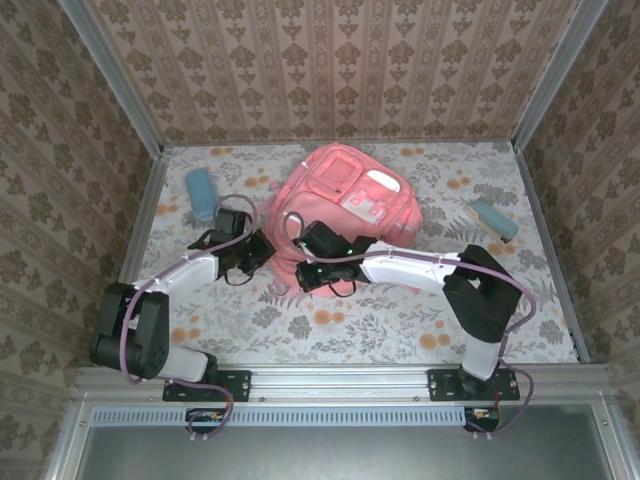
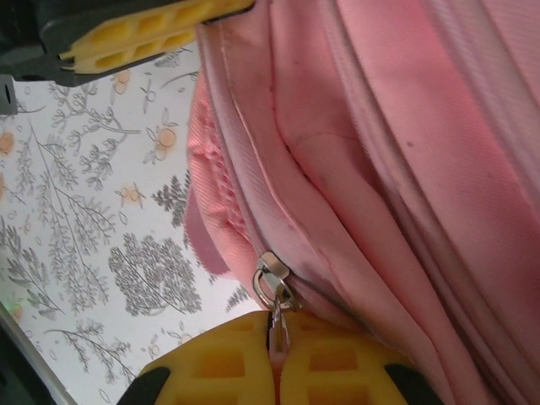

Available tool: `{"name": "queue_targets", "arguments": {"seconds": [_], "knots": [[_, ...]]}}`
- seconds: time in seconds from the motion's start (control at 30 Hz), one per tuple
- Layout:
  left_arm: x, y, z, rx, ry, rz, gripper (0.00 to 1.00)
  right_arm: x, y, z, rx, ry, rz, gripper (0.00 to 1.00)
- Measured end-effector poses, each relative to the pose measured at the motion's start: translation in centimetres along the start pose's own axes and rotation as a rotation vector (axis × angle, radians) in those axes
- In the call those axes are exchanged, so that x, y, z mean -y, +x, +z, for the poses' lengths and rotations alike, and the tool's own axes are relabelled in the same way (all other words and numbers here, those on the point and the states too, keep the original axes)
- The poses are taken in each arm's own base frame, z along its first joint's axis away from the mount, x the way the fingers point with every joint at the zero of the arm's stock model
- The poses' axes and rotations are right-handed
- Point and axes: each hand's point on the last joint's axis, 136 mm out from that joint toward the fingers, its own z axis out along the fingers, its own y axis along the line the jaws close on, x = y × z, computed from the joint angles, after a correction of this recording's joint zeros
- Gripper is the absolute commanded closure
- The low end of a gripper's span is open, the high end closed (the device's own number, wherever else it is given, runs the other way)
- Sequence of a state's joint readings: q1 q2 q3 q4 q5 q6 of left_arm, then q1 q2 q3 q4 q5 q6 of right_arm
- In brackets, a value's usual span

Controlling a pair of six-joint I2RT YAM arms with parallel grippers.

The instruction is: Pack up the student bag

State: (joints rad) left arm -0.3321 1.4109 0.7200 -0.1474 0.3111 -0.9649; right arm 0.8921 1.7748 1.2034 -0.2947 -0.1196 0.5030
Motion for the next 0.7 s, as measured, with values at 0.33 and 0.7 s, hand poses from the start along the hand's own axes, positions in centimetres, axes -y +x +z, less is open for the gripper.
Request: {"name": "queue_targets", "arguments": {"seconds": [0.33,0.7], "knots": [[1.3,0.9,0.0,-0.045,0.043,0.017,1.00,5.1,2.1,-4.9,0.078,0.156,0.049,1.00],[3.2,1.3,-0.3,-0.081,0.115,0.036,1.00,9.0,1.7,-7.3,0.144,0.202,0.136,1.00]]}}
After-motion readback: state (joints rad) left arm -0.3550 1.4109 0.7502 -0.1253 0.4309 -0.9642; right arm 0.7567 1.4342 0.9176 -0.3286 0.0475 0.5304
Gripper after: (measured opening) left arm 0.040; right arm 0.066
